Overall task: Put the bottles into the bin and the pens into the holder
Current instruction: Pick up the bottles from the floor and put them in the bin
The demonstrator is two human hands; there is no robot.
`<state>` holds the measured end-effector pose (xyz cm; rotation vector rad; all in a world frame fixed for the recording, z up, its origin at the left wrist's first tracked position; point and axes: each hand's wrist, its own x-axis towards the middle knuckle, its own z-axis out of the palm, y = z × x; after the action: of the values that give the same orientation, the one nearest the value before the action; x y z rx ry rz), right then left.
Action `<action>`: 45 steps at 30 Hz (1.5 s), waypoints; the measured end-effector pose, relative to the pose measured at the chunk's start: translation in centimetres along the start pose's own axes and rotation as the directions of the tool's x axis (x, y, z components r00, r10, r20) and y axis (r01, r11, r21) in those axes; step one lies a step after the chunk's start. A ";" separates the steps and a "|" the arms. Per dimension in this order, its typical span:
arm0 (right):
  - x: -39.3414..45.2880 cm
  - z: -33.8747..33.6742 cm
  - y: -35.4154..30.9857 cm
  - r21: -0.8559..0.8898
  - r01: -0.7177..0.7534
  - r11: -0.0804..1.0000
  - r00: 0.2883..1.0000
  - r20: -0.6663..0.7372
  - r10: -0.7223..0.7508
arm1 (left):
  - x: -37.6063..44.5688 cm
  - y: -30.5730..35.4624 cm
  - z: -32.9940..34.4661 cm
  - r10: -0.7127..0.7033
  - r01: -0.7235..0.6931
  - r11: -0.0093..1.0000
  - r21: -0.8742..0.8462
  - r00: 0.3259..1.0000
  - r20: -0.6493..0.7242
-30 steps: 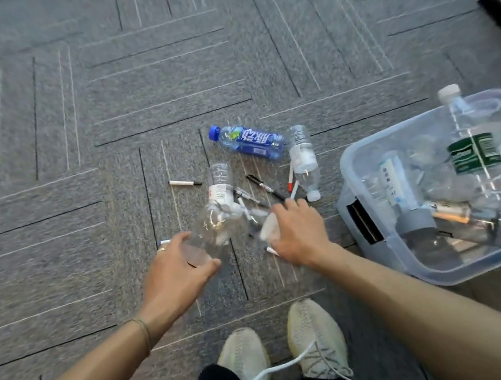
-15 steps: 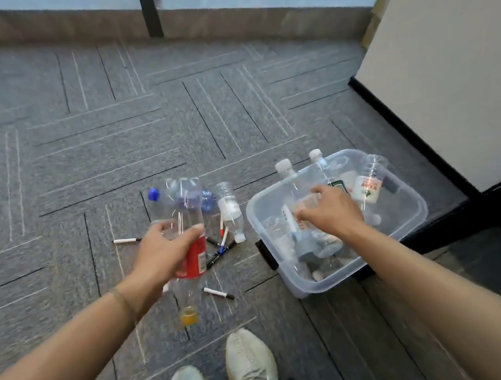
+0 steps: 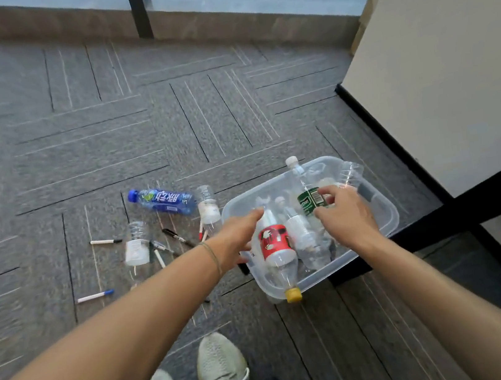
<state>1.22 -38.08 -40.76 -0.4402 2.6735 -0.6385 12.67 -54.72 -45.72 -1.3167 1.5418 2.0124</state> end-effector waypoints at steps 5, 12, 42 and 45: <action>-0.1 0.6 -2.0 0.080 0.096 0.992 0.994 0.037 -0.099 | -1.0 -0.5 -3.0 0.031 -0.019 0.995 0.102 0.993 -0.115; -0.7 4.2 -8.6 0.144 0.248 0.958 0.960 0.093 -0.262 | -3.2 -1.9 -12.5 0.049 0.010 0.981 0.196 0.954 -0.295; 18.6 36.2 -21.4 -0.311 0.524 0.792 0.837 0.359 -0.413 | 19.3 -12.1 -29.8 0.188 0.134 0.909 0.394 0.713 -0.676; 20.0 38.8 -22.0 -0.367 0.552 0.749 0.819 0.409 -0.403 | 17.3 -10.8 -30.6 0.205 0.043 0.937 0.346 0.734 -0.647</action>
<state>3.94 -78.62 -67.88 -1.2927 2.3830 -0.0047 25.51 -82.34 -66.38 -1.9741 2.1588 1.2312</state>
